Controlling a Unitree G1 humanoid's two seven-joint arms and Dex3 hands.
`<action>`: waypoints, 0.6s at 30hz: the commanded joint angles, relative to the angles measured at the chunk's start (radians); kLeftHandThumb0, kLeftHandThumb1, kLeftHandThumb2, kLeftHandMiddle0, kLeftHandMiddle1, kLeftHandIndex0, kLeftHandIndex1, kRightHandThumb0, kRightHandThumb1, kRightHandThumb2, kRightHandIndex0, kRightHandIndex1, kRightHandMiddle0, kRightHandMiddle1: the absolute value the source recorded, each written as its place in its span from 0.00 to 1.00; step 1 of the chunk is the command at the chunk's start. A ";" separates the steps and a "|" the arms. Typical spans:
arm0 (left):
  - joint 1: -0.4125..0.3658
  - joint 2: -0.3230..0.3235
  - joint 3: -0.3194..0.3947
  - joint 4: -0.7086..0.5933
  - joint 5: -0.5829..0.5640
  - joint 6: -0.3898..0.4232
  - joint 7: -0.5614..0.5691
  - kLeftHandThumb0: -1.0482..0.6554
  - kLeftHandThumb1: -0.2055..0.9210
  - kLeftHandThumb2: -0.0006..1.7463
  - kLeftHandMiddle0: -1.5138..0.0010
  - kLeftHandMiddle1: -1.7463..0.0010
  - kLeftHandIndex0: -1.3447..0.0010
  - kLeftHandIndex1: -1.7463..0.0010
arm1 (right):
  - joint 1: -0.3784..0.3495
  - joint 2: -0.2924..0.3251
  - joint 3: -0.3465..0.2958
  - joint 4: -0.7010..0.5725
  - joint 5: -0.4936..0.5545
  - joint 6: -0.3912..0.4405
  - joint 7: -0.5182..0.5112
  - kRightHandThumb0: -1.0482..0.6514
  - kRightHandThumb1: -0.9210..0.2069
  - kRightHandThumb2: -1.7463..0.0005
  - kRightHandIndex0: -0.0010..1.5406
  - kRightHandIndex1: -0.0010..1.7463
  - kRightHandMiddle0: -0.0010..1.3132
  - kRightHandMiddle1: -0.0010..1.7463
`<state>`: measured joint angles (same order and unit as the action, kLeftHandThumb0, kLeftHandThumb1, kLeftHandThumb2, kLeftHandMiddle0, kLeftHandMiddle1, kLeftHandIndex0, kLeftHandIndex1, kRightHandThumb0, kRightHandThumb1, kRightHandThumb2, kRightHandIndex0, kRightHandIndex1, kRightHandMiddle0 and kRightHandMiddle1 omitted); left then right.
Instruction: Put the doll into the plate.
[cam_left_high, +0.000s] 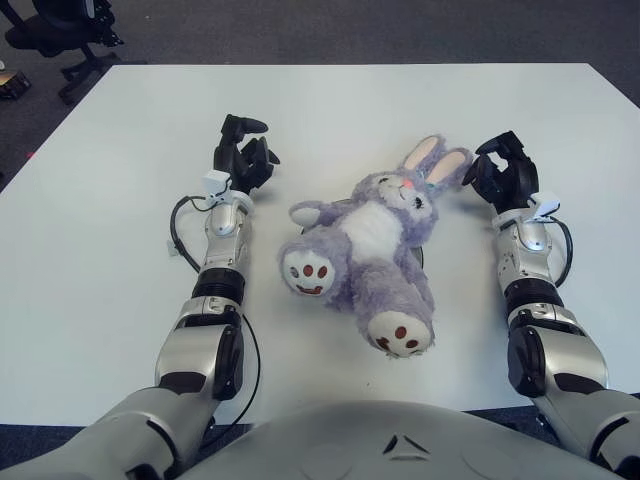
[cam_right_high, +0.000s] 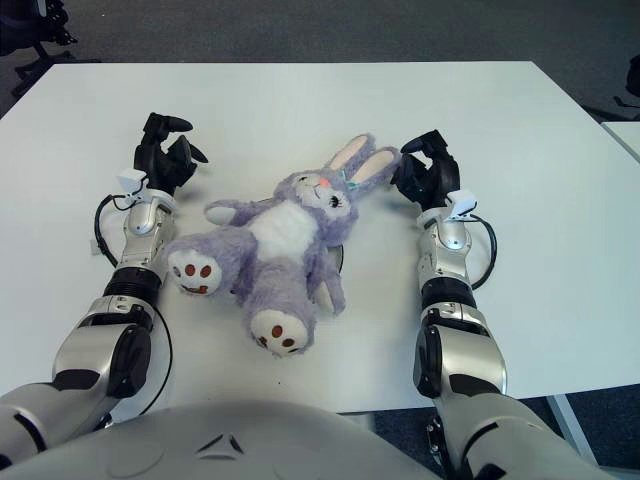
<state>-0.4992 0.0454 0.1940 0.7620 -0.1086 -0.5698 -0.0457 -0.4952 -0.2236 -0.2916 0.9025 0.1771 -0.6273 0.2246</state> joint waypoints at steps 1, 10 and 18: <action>0.111 -0.011 -0.005 0.047 0.008 0.019 0.005 0.41 0.94 0.34 0.46 0.00 0.81 0.00 | 0.102 0.037 -0.009 0.047 0.017 -0.002 0.000 0.39 0.21 0.52 0.57 1.00 0.26 1.00; 0.121 -0.006 -0.020 0.031 0.028 0.041 0.011 0.41 0.94 0.34 0.46 0.00 0.82 0.00 | 0.107 0.039 -0.009 0.041 0.019 0.005 0.006 0.39 0.21 0.52 0.58 1.00 0.26 1.00; 0.125 -0.006 -0.025 0.021 0.040 0.062 0.016 0.41 0.94 0.34 0.46 0.00 0.81 0.00 | 0.109 0.040 -0.009 0.040 0.021 0.012 0.013 0.40 0.21 0.53 0.59 1.00 0.26 1.00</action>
<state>-0.4823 0.0504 0.1698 0.7386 -0.0688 -0.5260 -0.0389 -0.4907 -0.2201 -0.2916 0.8905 0.1773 -0.6236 0.2318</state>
